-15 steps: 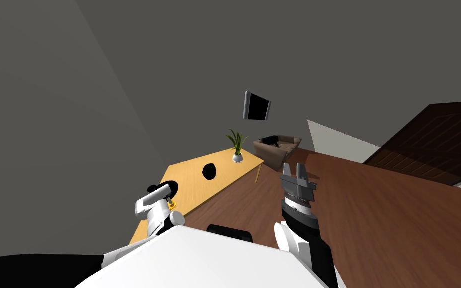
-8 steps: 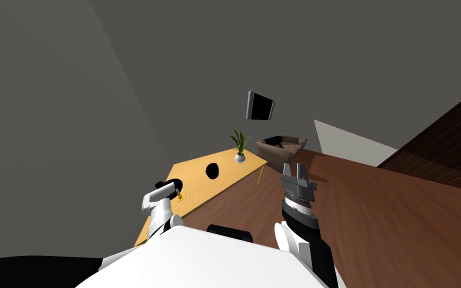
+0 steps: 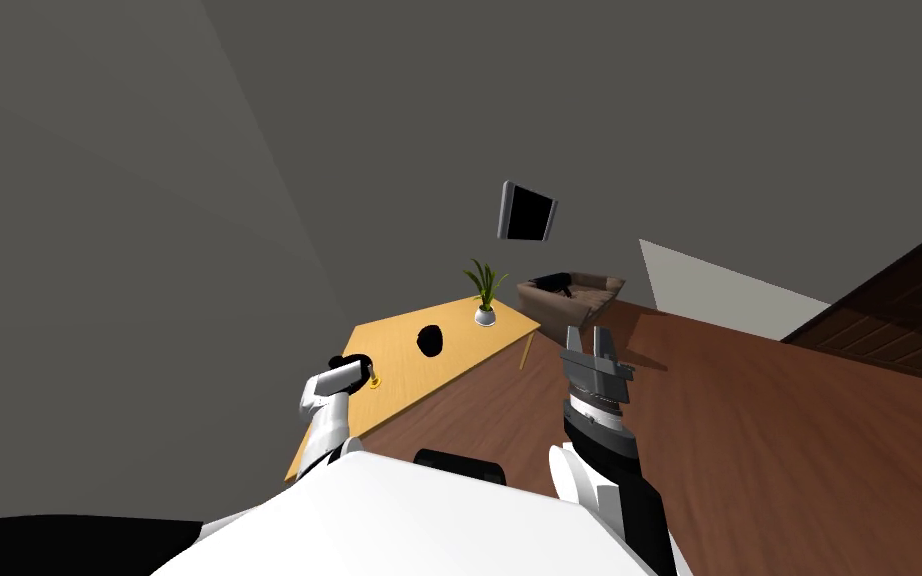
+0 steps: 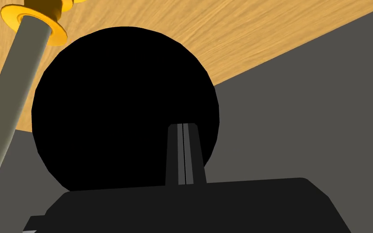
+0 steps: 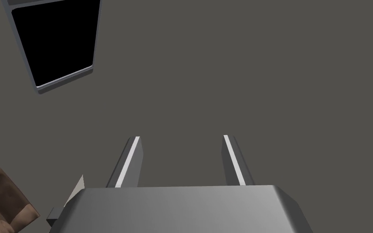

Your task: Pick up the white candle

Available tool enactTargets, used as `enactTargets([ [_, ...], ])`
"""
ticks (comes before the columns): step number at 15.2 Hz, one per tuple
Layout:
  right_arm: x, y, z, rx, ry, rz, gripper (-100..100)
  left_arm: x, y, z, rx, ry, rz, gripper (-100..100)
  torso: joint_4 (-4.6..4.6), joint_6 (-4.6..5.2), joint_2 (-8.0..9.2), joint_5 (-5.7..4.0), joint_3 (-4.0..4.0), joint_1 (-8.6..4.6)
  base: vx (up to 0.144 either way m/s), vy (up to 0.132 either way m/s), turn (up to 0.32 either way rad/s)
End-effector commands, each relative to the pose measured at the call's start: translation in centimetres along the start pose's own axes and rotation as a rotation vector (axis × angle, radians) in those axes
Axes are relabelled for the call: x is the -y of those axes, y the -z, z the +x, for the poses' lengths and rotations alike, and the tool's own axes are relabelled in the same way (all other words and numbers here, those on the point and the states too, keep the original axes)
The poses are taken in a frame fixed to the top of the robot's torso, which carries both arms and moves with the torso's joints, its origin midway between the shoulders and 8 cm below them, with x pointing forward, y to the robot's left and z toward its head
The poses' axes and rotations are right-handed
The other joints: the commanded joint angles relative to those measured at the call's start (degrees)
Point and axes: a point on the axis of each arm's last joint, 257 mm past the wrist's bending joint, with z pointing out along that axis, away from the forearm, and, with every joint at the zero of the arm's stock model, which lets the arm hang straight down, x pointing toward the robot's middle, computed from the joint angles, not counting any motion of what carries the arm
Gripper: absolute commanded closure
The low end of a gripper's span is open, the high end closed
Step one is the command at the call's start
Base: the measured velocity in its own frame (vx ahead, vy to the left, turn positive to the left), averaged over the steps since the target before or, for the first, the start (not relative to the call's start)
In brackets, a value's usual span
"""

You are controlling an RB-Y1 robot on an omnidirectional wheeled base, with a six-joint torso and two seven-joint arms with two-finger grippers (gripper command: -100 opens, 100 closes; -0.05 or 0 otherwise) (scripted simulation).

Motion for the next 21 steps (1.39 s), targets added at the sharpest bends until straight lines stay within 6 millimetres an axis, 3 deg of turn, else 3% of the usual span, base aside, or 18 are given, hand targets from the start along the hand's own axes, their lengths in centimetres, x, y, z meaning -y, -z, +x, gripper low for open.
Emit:
enactTargets([
  [1, 0.0, 0.0, 0.0, 0.0, 0.0, 0.0, 0, 1.7, 0.5, 0.4, 0.006, -0.007, 0.021, 100, 0.0, 0.0, 0.0, 0.0, 0.0, 0.0, -0.006, 0.014, -0.026],
  [3, 0.0, 0.0, 0.0, 0.0, 0.0, 0.0, 0, 2.6, 0.8, 0.7, 0.009, -0.029, 0.033, 100, -0.01, 0.01, -0.04, -0.02, -0.02, -0.11, 0.0, 0.002, -0.009],
  [4, 0.0, 0.0, 0.0, 0.0, 0.0, 0.0, 0, 1.1, 0.6, 1.8, -0.011, -0.017, -0.006, 100, -0.01, 0.0, -0.06, -0.03, -0.04, -0.14, -0.013, 0.029, 0.125],
  [9, 0.0, 0.0, 0.0, 0.0, 0.0, 0.0, 0, 4.6, 1.6, 2.9, -0.001, -0.052, 0.042, 100, -0.01, 0.01, -0.03, -0.01, -0.02, -0.05, -0.011, 0.03, 0.05],
  [10, 0.0, 0.0, 0.0, 0.0, 0.0, 0.0, 0, 2.8, 1.2, 4.0, -0.021, -0.035, -0.003, 100, -0.01, 0.0, -0.04, -0.02, -0.03, -0.09, -0.008, 0.033, 0.163],
  [15, 0.0, 0.0, 0.0, 0.0, 0.0, 0.0, 0, 6.3, 2.4, 5.6, -0.013, -0.074, 0.048, 100, 0.0, 0.0, -0.02, -0.01, -0.01, -0.04, -0.012, 0.03, 0.04],
  [16, 0.0, 0.0, 0.0, 0.0, 0.0, 0.0, 0, 6.3, 2.4, 5.6, -0.013, -0.074, 0.048, 100, -0.01, 0.0, -0.03, -0.02, -0.02, -0.1, 0.0, 0.0, 0.0],
  [17, 0.0, 0.0, 0.0, 0.0, 0.0, 0.0, 0, 4.7, 2.1, 6.9, -0.031, -0.067, 0.006, 100, -0.01, 0.0, -0.04, -0.03, -0.03, -0.14, -0.012, 0.035, 0.16],
  [21, 0.0, 0.0, 0.0, 0.0, 0.0, 0.0, 0, 7.3, 3.1, 8.5, -0.028, -0.088, 0.046, 100, 0.0, 0.0, 0.0, 0.0, 0.0, -0.02, -0.013, 0.034, 0.055],
])
